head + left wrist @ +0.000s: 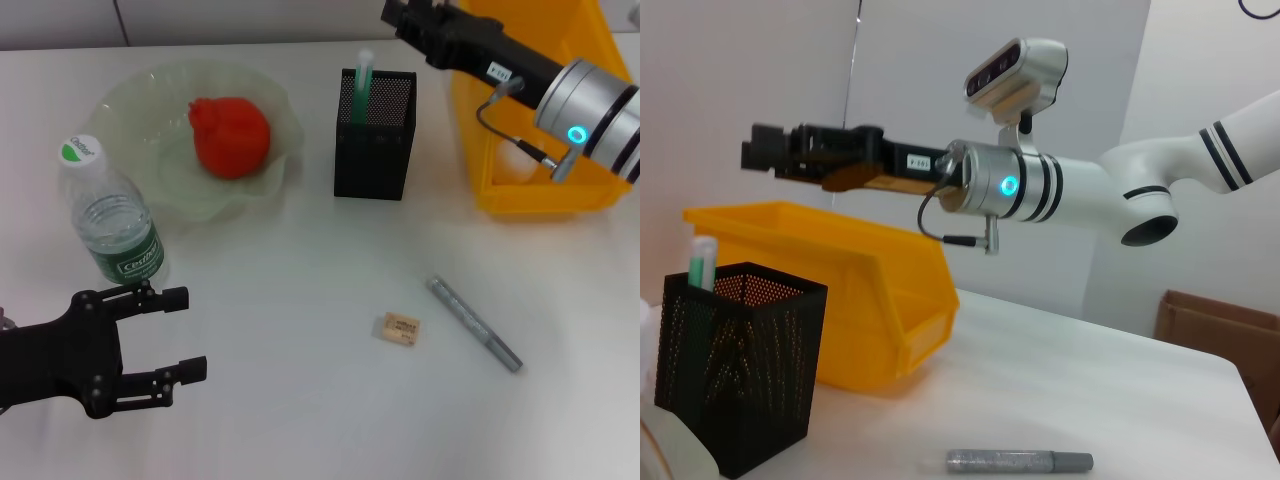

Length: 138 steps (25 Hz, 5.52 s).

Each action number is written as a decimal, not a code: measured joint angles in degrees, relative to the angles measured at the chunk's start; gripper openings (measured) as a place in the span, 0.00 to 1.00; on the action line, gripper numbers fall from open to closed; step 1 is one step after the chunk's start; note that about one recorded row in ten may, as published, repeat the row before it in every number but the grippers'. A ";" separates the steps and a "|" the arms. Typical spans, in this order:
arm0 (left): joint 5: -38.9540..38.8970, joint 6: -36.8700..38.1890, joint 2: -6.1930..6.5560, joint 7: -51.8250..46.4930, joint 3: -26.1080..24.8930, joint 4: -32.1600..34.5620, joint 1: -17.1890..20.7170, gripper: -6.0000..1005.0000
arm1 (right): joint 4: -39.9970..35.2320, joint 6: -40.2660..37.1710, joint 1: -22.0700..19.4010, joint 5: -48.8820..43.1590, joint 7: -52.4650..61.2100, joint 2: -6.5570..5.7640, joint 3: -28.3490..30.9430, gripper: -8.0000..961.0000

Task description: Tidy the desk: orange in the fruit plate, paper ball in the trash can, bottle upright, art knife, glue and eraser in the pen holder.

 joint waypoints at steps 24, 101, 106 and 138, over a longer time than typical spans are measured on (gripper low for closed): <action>0.00 2.65 0.06 -0.80 0.34 0.31 0.21 0.80 | -62.63 -46.28 3.69 -52.00 77.06 -6.31 3.98 0.82; -0.29 5.05 -0.11 -0.88 0.06 0.02 0.84 0.80 | -76.20 -28.88 3.44 -89.90 87.61 -0.10 -24.43 0.27; -0.21 5.04 -0.17 -0.88 0.06 0.02 0.64 0.80 | -70.96 -15.62 2.72 -90.45 87.45 -0.11 -21.39 0.26; -0.14 5.05 0.34 -2.26 -0.03 0.14 -0.95 0.80 | -59.59 -26.66 -1.23 -91.88 89.80 0.14 -27.64 0.52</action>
